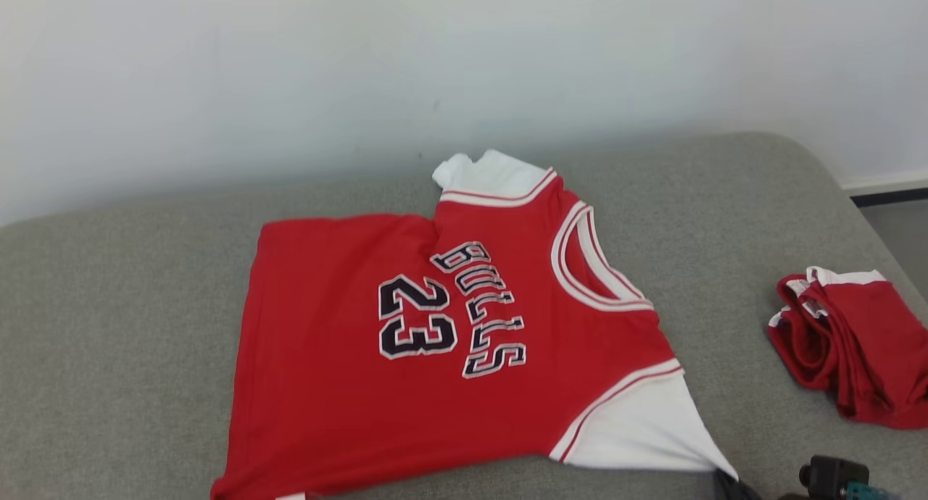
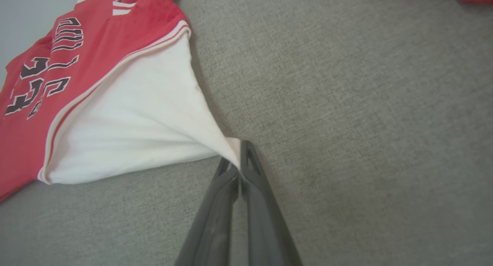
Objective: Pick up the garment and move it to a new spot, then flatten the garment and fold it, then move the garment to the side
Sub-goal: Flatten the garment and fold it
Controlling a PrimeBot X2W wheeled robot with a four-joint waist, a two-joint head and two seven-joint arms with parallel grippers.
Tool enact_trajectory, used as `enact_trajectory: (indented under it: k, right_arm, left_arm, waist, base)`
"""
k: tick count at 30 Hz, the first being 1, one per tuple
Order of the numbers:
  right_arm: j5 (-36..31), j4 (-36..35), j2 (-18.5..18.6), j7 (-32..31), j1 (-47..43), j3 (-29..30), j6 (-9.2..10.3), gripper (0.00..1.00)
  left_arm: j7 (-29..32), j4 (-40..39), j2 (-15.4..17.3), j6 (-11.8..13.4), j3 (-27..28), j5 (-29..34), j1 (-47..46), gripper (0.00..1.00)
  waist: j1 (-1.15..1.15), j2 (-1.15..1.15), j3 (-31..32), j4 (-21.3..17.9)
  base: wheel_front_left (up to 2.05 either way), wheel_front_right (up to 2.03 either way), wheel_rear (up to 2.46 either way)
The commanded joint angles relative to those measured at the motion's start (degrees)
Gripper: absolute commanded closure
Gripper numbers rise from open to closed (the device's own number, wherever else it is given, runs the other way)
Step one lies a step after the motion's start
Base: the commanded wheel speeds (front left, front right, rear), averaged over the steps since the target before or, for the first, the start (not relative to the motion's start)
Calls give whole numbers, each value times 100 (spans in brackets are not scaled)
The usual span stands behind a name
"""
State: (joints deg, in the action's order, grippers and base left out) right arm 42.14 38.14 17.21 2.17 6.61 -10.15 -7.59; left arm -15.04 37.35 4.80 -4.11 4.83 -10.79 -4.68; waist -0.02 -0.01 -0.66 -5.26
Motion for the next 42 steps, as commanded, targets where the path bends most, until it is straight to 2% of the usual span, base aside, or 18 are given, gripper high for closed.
enact_trajectory:
  k: [1, 14, 20, 25, 27, 34, 42]
  right_arm:
    - [64, -19, 69, -52, -200, -39, 19, 100]
    - [499, -514, 190, -430, -1088, -491, 19, 100]
    - [1157, -1466, 536, -889, -1351, -857, 18, 100]
    - [1978, -2224, 831, -878, -1105, -626, 17, 100]
    - [2099, -2331, 871, -812, -931, -555, 17, 100]
    - [2111, -2281, 698, -559, -209, -580, 17, 100]
    - [1433, -1442, 504, -5, 985, -643, 17, 100]
  left_arm:
    - [-18, 19, 13, -12, 84, 21, 218, 100]
    - [-18, -49, -141, -116, 341, 135, 967, 100]
    - [-18, -398, -158, -170, 422, 274, 947, 100]
    - [-18, -1070, -140, -261, 410, 422, 594, 100]
    - [-18, -1208, -117, -288, 355, 470, 436, 100]
    - [-18, -1284, -53, -324, 228, 490, -102, 100]
    - [-18, -1020, 53, -329, 28, 553, -908, 100]
  waist:
    - [2, 1, 290, -31]
    - [2, 1, 647, 68]
    - [2, 1, 605, 135]
    - [2, 1, 410, 238]
    - [2, 1, 325, 280]
    - [2, 1, 24, 391]
    - [2, 1, -596, 490]
  base:
    - [0, 0, 0]
    - [0, 0, 0]
    - [0, 0, 0]
    - [0, 0, 0]
    - [0, 0, 0]
    - [0, 0, 0]
    - [0, 0, 0]
